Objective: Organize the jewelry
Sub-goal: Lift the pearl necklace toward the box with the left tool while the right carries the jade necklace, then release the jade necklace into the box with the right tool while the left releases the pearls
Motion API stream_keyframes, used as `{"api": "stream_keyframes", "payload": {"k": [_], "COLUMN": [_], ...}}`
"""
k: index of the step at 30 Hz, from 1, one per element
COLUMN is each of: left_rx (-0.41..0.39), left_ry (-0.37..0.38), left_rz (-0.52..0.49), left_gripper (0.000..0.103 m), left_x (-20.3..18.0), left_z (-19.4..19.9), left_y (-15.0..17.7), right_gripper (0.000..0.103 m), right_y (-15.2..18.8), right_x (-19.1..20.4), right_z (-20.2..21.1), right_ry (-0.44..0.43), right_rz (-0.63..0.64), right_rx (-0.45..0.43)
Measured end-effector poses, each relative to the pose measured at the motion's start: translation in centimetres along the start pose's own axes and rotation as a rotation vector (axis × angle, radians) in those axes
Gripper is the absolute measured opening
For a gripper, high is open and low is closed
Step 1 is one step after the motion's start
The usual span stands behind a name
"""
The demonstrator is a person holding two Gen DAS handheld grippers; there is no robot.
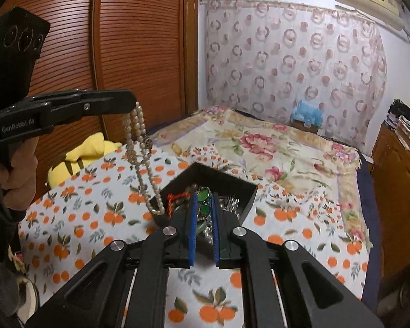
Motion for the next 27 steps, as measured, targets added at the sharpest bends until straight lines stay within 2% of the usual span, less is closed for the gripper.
{"api": "stream_keyframes", "payload": {"k": [5, 14, 22, 27], "left_rx": [0.016, 0.132, 0.198, 0.207], "left_ry": [-0.014, -0.005, -0.016, -0.021], "left_rz": [0.006, 0.092, 0.118, 0.142], "left_gripper": [0.004, 0.004, 0.004, 0.004], "left_x": [1.3, 3.9, 5.3, 5.8], "left_z": [-2.1, -7.1, -8.9, -9.1], "left_y": [-0.2, 4.6, 6.7, 6.8], "right_gripper": [0.011, 0.011, 0.011, 0.012], "right_y": [-0.6, 1.0, 1.5, 1.5], "right_x": [-0.3, -0.3, 0.1, 0.4], "right_z": [-1.8, -5.7, -7.5, -7.9], "right_ry": [-0.002, -0.005, -0.015, -0.010], "right_rz": [-0.005, -0.012, -0.023, -0.019], "right_rx": [-0.003, 0.065, 0.094, 0.106]}}
Point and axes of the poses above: each gripper's, at about its wrist camera, not at the fingertips, and z roughly against the way its jaws point, x to its left, y to its underside, the point moved 1 cm from there along -z, roughly the way its jaws point, and after that the axes turned 15 degrees about y, right-handed, at the moved point
